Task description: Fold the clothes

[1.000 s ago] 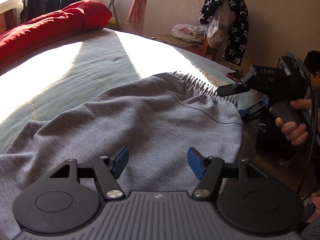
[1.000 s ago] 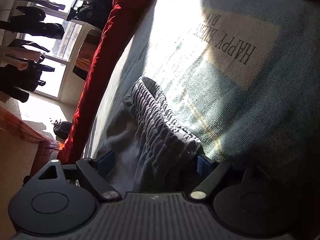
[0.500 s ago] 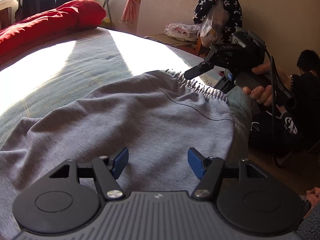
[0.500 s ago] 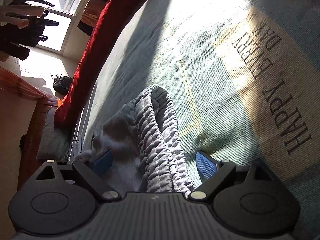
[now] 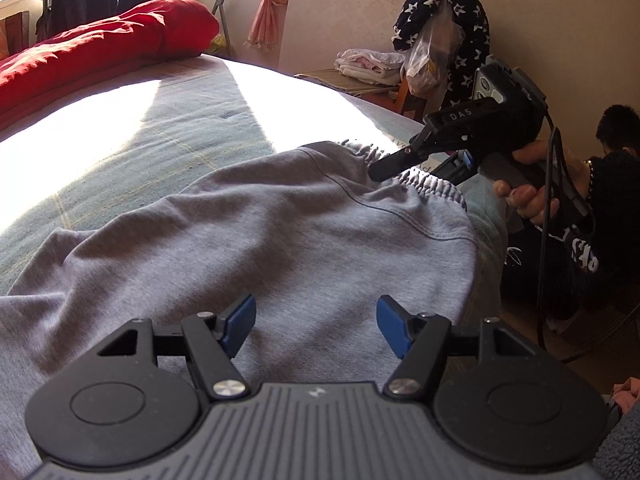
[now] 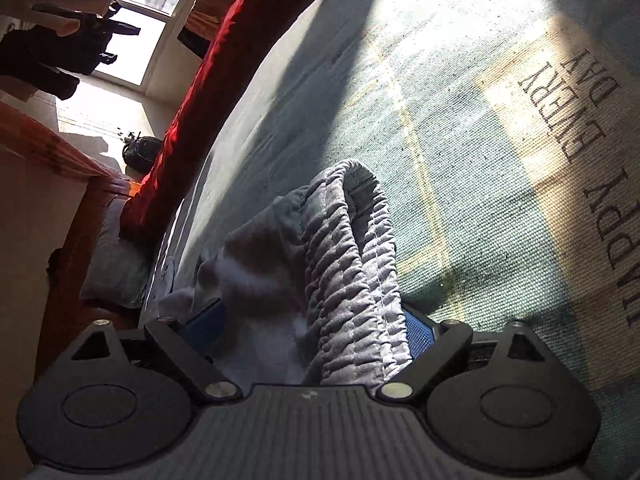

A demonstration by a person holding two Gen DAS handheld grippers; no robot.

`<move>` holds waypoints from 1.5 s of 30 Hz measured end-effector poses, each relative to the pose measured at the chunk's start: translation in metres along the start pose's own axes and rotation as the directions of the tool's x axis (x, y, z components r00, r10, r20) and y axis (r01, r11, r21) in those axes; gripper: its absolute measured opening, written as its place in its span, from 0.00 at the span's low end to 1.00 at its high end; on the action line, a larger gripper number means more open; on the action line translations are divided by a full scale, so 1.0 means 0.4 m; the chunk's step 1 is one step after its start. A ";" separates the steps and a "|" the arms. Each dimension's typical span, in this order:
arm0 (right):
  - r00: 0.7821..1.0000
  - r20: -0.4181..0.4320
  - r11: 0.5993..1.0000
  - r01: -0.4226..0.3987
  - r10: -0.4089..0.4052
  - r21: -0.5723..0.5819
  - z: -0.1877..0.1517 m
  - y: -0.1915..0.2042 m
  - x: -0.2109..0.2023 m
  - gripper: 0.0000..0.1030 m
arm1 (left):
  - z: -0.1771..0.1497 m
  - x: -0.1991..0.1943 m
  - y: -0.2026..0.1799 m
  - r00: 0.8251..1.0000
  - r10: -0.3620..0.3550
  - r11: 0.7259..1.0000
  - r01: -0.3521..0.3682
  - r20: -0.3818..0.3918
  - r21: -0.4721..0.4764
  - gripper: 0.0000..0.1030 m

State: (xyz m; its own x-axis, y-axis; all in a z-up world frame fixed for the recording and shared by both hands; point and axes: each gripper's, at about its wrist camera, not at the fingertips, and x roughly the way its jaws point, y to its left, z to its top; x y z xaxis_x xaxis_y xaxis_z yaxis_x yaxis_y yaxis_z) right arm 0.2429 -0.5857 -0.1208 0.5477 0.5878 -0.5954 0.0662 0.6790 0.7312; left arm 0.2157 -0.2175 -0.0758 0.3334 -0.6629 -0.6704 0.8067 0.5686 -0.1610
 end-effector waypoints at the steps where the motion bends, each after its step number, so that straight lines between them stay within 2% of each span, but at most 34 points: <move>1: 1.000 0.009 1.000 0.018 -0.018 -0.008 -0.005 0.005 -0.008 0.39 | -0.003 0.002 0.004 1.000 0.004 1.000 -0.004 -0.005 -0.003 0.69; 2: 0.999 0.018 1.000 0.029 -0.029 -0.011 -0.010 0.008 -0.015 0.31 | -0.005 0.006 0.007 1.000 0.010 1.000 -0.010 -0.013 -0.006 0.69; 3: 0.999 0.026 0.999 0.041 -0.040 -0.014 -0.015 0.012 -0.022 0.28 | -0.007 0.011 0.010 1.000 0.016 1.000 -0.016 -0.021 -0.010 0.69; 9: 0.991 0.076 0.994 0.110 -0.107 -0.028 -0.044 0.032 -0.067 0.25 | -0.007 0.023 0.000 1.000 -0.015 1.000 0.015 -0.022 0.003 0.69; 11: 0.987 0.093 0.991 0.133 -0.129 -0.033 -0.054 0.039 -0.082 0.28 | -0.008 0.021 -0.010 0.999 -0.016 1.000 0.016 -0.034 0.016 0.69; 13: 0.986 0.103 0.989 0.139 -0.133 -0.057 -0.049 0.062 -0.074 0.50 | -0.015 0.010 -0.019 0.999 -0.018 0.999 0.019 -0.043 0.036 0.69; 15: 0.985 0.112 0.986 0.145 -0.135 -0.083 -0.042 0.086 -0.064 0.52 | -0.028 -0.013 -0.019 0.999 -0.009 0.999 0.012 -0.046 0.049 0.69; 18: 0.983 0.125 0.981 0.153 -0.138 -0.121 -0.032 0.123 -0.048 0.56 | -0.052 -0.057 -0.005 0.999 0.028 0.998 -0.026 -0.040 0.052 0.69; 24: 0.978 0.152 0.966 0.170 -0.141 -0.197 -0.012 0.197 -0.018 0.56 | -0.084 -0.093 0.058 0.990 0.124 0.992 -0.125 -0.060 -0.008 0.69; 27: 0.976 0.165 0.956 0.178 -0.142 -0.235 -0.001 0.234 -0.002 0.56 | -0.113 -0.115 0.070 0.989 0.127 0.991 -0.129 -0.070 -0.022 0.71; 28: 0.975 0.170 0.952 0.181 -0.142 -0.247 0.002 0.246 0.003 0.56 | -0.123 -0.123 0.071 0.989 0.128 0.991 -0.130 -0.073 -0.024 0.75; 30: 0.969 0.174 0.948 0.212 -0.174 -0.239 0.010 0.234 0.036 0.56 | -0.145 -0.138 0.078 0.989 0.124 0.991 -0.128 -0.084 -0.040 0.75; 33: 0.958 0.178 0.939 0.262 -0.225 -0.222 0.022 0.212 0.090 0.42 | -0.177 -0.171 0.093 0.991 0.097 0.991 -0.105 -0.088 -0.087 0.75; 35: 0.949 0.181 0.932 0.295 -0.259 -0.211 0.030 0.197 0.126 0.42 | -0.183 -0.191 0.099 0.992 0.091 0.990 -0.099 -0.086 -0.098 0.75; 38: 0.947 0.206 0.932 0.290 -0.247 -0.217 0.011 0.233 0.099 0.52 | -0.163 -0.213 0.109 0.991 0.116 0.987 -0.123 -0.067 -0.105 0.75; 41: 0.948 0.228 0.928 0.277 -0.221 -0.250 -0.018 0.287 0.070 0.57 | -0.113 -0.222 0.123 0.986 0.165 0.982 -0.164 0.004 -0.095 0.75; 43: 0.953 0.237 0.924 0.255 -0.190 -0.284 -0.042 0.326 0.061 0.66 | -0.092 -0.213 0.135 0.982 0.188 0.976 -0.186 0.014 -0.111 0.75; 45: 0.960 0.233 0.919 0.229 -0.158 -0.322 -0.080 0.368 0.061 0.66 | -0.086 -0.187 0.146 0.974 0.228 0.964 -0.228 -0.014 -0.134 0.75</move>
State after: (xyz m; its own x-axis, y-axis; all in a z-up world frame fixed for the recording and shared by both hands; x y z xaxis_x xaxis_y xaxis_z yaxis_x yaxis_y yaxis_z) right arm 0.2396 -0.4573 -0.0384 0.7094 0.3546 -0.6091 -0.0825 0.9001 0.4279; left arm 0.2212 -0.1181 -0.0600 0.5018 -0.5088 -0.6995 0.6366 0.7647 -0.0995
